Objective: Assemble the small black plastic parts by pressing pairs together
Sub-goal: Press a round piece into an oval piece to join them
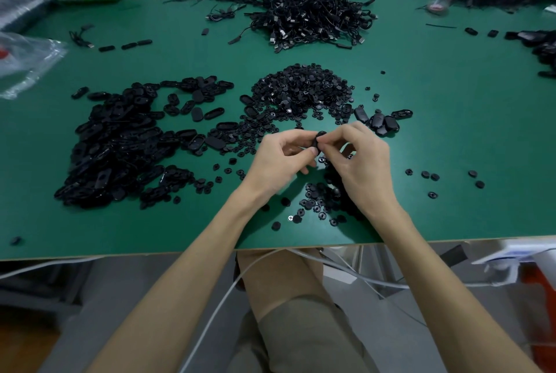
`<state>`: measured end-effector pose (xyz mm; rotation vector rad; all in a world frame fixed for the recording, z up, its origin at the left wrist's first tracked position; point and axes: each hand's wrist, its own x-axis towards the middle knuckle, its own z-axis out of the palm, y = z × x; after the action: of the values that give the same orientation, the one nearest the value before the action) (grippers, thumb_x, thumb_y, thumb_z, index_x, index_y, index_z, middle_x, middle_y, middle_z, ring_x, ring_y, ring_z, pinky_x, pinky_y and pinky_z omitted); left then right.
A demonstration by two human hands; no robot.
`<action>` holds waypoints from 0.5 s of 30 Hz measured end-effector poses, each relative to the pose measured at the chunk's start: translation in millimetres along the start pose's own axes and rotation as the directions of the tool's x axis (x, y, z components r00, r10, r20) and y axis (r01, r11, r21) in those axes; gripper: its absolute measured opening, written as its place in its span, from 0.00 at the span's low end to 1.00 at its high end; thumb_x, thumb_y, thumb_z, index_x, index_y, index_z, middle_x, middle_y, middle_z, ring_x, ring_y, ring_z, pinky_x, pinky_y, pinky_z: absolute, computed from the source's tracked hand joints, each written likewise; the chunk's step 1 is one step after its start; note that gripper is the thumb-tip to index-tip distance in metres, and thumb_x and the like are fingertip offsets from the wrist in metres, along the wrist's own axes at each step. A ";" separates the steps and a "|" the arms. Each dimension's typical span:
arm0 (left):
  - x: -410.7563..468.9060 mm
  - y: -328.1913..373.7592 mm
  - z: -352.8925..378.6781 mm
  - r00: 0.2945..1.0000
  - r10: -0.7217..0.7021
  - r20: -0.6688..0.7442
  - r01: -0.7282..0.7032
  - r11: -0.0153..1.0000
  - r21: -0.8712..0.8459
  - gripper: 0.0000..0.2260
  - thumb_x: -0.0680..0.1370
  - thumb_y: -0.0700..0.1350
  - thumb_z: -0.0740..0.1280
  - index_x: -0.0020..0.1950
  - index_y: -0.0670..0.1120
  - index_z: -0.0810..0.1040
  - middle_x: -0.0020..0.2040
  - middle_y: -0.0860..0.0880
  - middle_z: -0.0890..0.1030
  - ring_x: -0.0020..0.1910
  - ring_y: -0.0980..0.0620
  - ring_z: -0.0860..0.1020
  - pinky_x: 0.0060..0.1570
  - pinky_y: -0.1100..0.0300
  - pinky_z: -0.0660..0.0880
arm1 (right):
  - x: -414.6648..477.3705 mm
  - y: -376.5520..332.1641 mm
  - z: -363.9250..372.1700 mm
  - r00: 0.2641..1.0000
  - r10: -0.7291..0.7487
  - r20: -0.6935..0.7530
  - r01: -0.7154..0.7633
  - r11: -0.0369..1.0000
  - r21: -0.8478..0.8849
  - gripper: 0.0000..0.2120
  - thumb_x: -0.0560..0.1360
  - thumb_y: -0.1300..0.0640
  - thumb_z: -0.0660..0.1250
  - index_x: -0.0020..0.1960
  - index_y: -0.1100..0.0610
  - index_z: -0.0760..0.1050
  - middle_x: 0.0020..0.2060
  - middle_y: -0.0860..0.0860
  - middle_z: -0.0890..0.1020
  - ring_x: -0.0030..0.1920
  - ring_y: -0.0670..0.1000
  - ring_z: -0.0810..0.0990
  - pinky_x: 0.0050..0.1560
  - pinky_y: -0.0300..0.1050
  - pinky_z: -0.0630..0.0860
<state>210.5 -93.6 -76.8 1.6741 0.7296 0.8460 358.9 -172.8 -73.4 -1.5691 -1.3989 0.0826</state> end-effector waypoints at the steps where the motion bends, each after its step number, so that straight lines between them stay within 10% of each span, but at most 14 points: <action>1: -0.1 0.4 -0.1 1.000 -0.005 -0.013 0.005 1.000 -0.020 0.12 0.80 0.33 0.70 0.62 0.39 0.83 0.47 0.45 0.87 0.40 0.51 0.84 0.41 0.58 0.81 | -0.5 -0.2 0.4 1.000 -0.018 -0.002 0.018 1.000 -0.008 0.01 0.76 0.64 0.75 0.47 0.59 0.84 0.44 0.51 0.81 0.42 0.45 0.78 0.45 0.28 0.70; 15: -1.1 3.1 -2.5 1.000 0.012 -0.024 -0.016 0.986 -0.164 0.09 0.80 0.35 0.71 0.59 0.40 0.84 0.48 0.44 0.87 0.42 0.51 0.83 0.39 0.60 0.80 | -0.5 -7.6 -3.0 0.998 0.058 0.013 -0.059 0.988 0.141 0.08 0.80 0.61 0.69 0.56 0.52 0.81 0.43 0.45 0.84 0.47 0.45 0.82 0.43 0.38 0.76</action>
<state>208.0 -93.8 -73.5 1.5267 0.6468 0.9120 355.2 -176.2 -66.9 -1.4933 -1.3244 0.2193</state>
